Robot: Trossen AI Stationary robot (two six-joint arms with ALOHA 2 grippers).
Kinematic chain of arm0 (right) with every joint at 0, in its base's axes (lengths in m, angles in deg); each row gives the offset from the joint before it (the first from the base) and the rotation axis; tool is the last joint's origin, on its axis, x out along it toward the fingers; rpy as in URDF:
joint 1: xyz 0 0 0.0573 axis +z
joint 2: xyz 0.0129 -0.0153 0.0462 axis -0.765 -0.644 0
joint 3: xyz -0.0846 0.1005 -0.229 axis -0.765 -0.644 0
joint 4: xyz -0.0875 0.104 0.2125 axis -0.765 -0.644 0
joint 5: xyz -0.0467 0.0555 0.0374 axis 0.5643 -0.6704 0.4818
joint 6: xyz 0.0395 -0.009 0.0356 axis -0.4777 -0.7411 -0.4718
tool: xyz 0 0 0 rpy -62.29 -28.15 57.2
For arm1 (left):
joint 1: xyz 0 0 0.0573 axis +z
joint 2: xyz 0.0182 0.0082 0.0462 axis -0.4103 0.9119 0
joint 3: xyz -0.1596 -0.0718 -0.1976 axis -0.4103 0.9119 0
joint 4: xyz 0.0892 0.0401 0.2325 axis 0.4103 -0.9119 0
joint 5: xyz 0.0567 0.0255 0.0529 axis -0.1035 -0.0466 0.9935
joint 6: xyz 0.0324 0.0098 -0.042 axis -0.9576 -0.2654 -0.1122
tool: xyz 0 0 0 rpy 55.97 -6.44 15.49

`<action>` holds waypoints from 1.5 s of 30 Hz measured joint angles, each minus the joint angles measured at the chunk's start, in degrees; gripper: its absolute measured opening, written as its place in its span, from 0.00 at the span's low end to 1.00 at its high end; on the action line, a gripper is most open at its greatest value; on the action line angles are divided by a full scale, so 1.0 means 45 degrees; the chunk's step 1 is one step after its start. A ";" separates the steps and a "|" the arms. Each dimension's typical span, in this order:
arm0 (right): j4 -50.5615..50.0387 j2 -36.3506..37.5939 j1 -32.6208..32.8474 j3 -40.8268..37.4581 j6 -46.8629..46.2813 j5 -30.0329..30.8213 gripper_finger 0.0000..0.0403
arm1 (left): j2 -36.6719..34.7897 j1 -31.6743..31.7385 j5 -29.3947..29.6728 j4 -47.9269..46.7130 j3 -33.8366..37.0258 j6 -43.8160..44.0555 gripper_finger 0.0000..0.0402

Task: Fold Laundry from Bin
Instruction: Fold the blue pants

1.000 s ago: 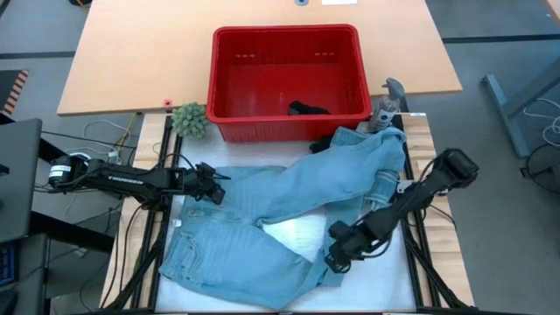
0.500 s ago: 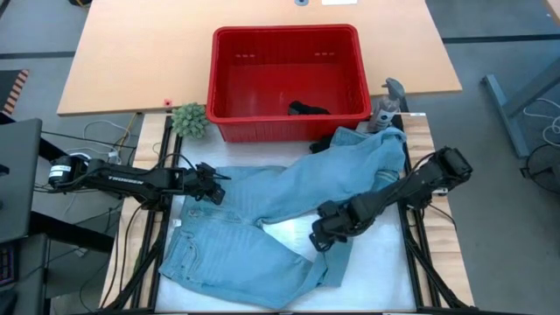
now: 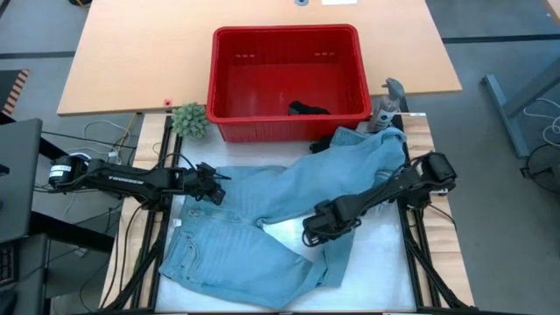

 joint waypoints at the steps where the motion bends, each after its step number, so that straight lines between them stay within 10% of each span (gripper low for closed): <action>1: 0.0001 -0.0278 -0.0005 0.0000 -0.0022 -0.0145 0.62 | 0.0000 0.0000 -0.0006 -0.0005 0.0000 0.0000 0.04; 11: -0.0179 -0.1451 -0.0015 0.0077 -0.0714 -0.0845 0.58 | -0.0005 0.0000 -0.0004 -0.0019 -0.0003 0.0194 0.04; 19: -0.1578 -0.1495 0.0029 0.0736 0.0117 -0.0636 0.09 | -0.0005 0.0000 -0.0006 -0.0024 -0.0005 0.0204 0.04; 31: -0.4895 -0.1486 0.1142 0.4268 0.1257 0.0545 0.09 | -0.0005 0.0000 -0.0006 -0.0053 -0.0005 0.0219 0.04; 45: -0.5738 -0.1461 0.6112 0.6329 0.3520 0.2504 0.10 | -0.0010 0.0000 -0.0016 -0.0125 -0.0010 0.0233 0.04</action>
